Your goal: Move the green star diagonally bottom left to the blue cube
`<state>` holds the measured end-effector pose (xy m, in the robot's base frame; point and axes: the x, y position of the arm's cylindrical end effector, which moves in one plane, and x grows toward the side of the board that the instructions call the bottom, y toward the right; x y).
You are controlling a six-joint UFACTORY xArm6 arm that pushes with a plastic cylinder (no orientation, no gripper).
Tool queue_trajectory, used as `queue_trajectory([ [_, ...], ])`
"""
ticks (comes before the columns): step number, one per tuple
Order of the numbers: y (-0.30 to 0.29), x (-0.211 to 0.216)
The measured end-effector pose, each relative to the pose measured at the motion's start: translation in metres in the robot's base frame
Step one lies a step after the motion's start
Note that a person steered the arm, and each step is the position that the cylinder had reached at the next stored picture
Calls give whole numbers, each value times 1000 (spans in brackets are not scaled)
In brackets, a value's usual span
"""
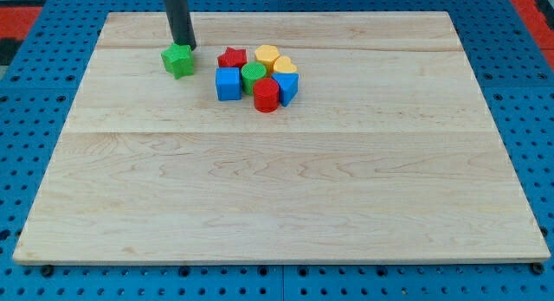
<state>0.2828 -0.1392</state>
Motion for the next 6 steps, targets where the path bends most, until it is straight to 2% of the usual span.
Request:
queue_trajectory([
  [2,-1,34],
  [3,-18,57],
  [4,-51,59],
  [6,-62,110],
])
